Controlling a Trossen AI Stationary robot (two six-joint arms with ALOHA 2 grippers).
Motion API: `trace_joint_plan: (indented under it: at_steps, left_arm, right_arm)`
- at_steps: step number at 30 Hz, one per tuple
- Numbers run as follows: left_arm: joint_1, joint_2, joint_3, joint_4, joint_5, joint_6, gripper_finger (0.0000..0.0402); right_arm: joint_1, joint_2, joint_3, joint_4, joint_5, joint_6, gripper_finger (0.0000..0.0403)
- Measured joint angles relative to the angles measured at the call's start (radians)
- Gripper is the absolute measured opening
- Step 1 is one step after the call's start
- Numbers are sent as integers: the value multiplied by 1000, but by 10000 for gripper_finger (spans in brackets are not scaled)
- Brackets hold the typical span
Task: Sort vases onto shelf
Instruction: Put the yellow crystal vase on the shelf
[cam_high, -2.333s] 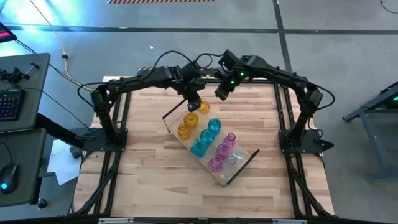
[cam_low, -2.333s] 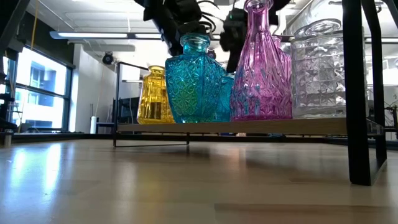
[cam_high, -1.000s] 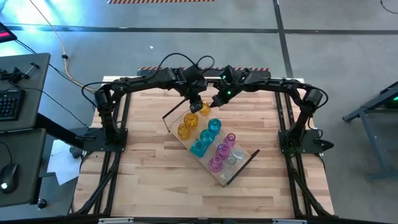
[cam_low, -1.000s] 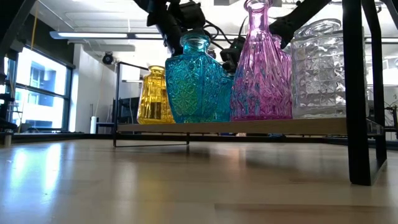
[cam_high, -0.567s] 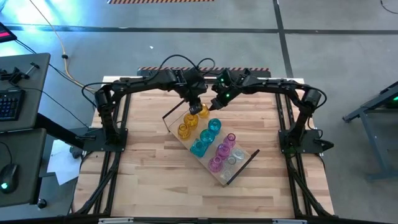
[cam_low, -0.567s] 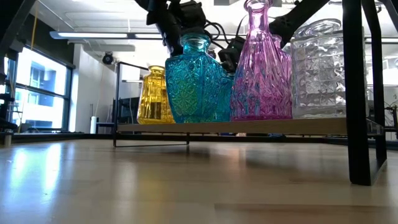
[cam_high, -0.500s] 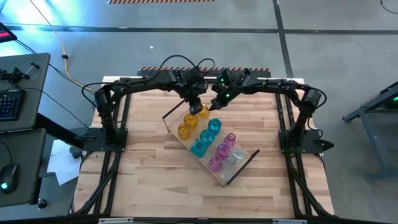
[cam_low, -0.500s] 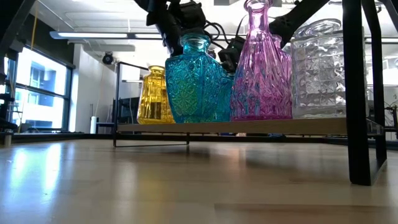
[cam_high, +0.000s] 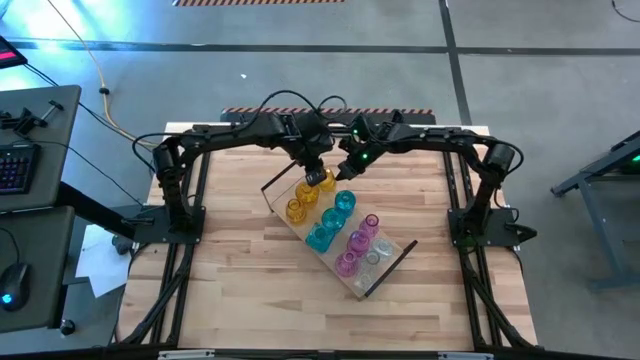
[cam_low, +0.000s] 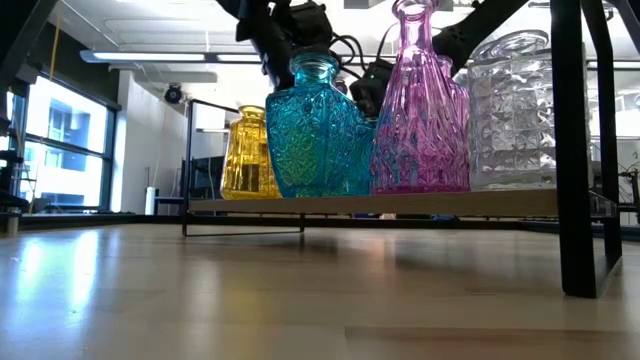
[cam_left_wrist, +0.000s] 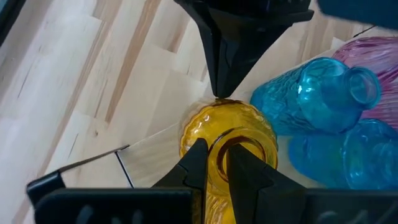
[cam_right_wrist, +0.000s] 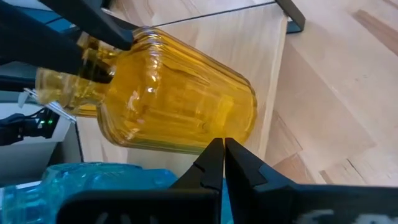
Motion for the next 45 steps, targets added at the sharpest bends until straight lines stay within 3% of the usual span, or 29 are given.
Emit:
trace_joint_plan:
  at_steps: [11, 29, 45]
  left_arm:
    - [-16, 36, 0, 15, -29, -13, 25]
    - [-20, 54, 1, 26, -23, -14, 56]
    - [-20, 54, 1, 23, -16, -5, 60]
  right_arm:
    - [11, 21, -1, 6, 39, -2, 0]
    - [13, 21, -1, -8, 31, -21, 0]
    - [15, 20, 1, -7, 22, -20, 0]
